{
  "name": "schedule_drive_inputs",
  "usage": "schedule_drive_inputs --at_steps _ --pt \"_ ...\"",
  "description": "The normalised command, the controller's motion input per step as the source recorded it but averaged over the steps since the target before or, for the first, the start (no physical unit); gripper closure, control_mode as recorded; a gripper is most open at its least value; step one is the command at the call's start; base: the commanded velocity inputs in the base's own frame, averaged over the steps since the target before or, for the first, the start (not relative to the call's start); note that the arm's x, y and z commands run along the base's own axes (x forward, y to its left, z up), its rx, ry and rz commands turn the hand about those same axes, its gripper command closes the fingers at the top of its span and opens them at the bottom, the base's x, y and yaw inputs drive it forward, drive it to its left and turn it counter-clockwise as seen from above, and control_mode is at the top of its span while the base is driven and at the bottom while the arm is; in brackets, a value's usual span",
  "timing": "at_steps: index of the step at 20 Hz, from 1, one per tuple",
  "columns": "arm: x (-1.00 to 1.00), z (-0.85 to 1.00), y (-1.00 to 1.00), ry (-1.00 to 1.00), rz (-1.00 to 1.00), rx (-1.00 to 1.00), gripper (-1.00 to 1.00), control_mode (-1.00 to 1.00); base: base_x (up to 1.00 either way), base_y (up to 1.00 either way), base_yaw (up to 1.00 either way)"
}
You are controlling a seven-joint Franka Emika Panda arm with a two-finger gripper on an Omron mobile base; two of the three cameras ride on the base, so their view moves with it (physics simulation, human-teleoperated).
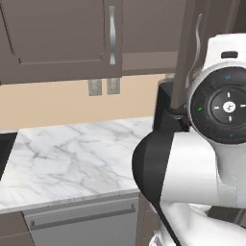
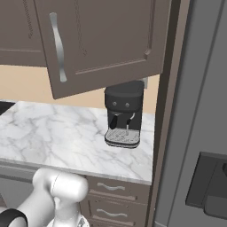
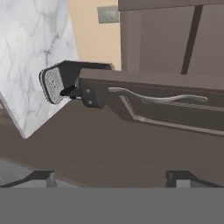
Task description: Open the cabinet, pick the kettle from the cabinet, and place it in the sink.
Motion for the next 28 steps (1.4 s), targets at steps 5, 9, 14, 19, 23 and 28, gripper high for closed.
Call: schedule_drive_inputs --at_steps 5,9,14,19,23,28 --pt "0.32 -0.05 0.25 0.00 -0.07 -0.21 -1.00 -1.00 0.00 0.00 0.00" --pt "0.20 0.00 0.29 0.00 -0.19 -0.03 -1.00 -1.00 0.00 0.00 0.00" --pt "0.31 0.00 0.19 0.04 -0.24 0.00 -1.00 -1.00 0.00 0.00 0.00" --pt "0.38 0.00 0.06 0.06 -0.20 0.00 -1.00 -1.00 0.00 0.00 0.00" --pt "0.33 0.00 -0.01 0.02 -0.11 0.00 -1.00 -1.00 0.00 0.00 0.00" --pt "0.27 0.00 -0.07 0.01 -0.02 0.00 -1.00 -1.00 0.00 0.00 0.00"
